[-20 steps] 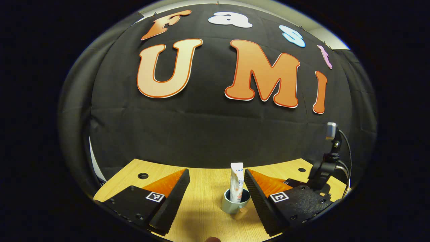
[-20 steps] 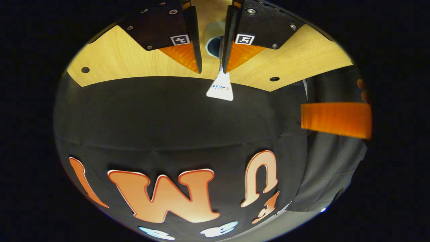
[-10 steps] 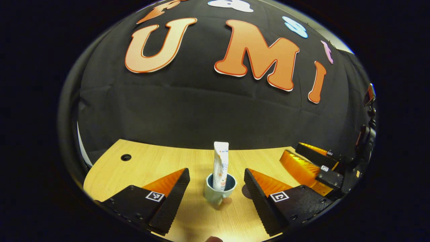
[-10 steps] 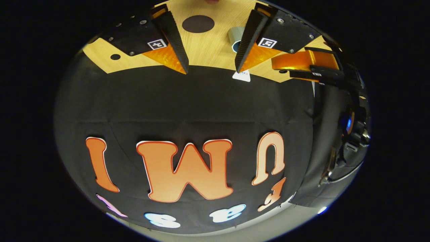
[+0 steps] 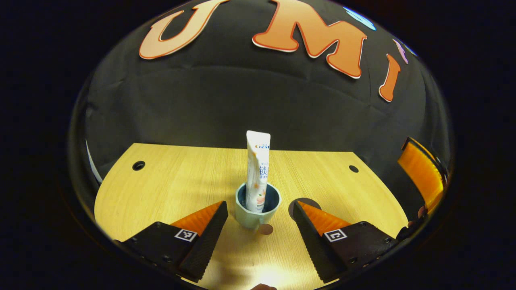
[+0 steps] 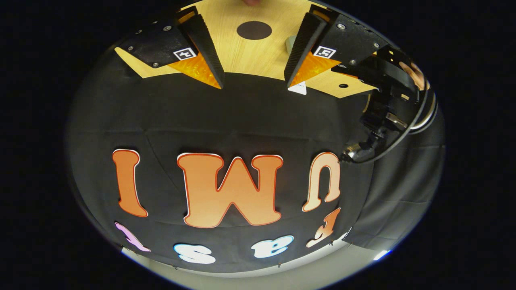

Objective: Put the toothbrush and toothpaste on the desktop into the cup, then pick up the cup and place it on the coaster on the desktop.

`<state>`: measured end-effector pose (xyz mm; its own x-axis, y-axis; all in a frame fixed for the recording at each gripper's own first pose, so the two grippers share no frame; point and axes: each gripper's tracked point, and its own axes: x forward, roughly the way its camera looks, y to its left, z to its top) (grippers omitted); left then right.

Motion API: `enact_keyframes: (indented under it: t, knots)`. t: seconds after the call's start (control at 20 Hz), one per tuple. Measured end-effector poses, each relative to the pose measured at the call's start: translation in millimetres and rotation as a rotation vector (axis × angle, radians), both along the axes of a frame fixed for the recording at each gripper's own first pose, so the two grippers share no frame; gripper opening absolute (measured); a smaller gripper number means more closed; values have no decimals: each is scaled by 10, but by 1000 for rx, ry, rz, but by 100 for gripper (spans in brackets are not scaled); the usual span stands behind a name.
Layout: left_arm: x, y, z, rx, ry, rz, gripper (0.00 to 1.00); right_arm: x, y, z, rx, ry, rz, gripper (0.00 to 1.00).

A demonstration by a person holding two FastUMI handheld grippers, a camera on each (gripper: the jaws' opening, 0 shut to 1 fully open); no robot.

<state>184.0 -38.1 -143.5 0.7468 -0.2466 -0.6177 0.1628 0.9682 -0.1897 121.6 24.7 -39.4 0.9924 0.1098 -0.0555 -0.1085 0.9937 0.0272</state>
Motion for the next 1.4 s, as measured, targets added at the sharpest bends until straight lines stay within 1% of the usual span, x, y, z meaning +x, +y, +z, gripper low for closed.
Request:
enact_keyframes:
  t: [0.05,0.25,0.55,0.6,0.65,0.7,0.8,0.85,1.0,1.15,1.2,1.25,1.3,1.35,1.4]
  knots:
    - [20,-15,-83,14,29,3,98,-24,-54,19,-9,4,-7,90]
    - [91,7,-347,128,117,8,98,-160,-206,147,-2,-11,-18,90]
    - [82,24,-401,175,257,20,97,-493,-421,284,2,-35,-25,90]
    - [104,16,-398,176,277,23,98,-556,-452,319,8,-38,-26,90]
    - [98,13,-374,173,297,23,100,-618,-491,336,15,-38,-26,90]
    - [134,18,-339,178,310,19,96,-687,-508,349,24,-40,-19,90]
    - [231,44,-247,227,316,23,95,-836,-576,366,34,-44,-16,91]
    - [200,35,-283,245,328,28,94,-903,-598,375,34,-44,-15,91]
    - [136,-6,-332,241,393,40,89,-1095,-692,351,35,-50,-15,91]
    - [148,-18,-470,260,439,49,86,-1243,-796,335,44,-54,-25,92]
    - [146,-31,-513,264,455,52,80,-1281,-830,322,52,-53,-29,92]
    - [158,-37,-540,270,462,50,77,-1325,-852,318,62,-54,-30,92]
    - [160,-12,-587,291,479,62,67,-1358,-873,310,71,-51,-31,92]
    - [140,-11,-624,298,498,51,62,-1390,-882,310,81,-53,-25,92]
    - [126,-5,-663,294,514,60,52,-1437,-884,320,89,-60,-19,92]
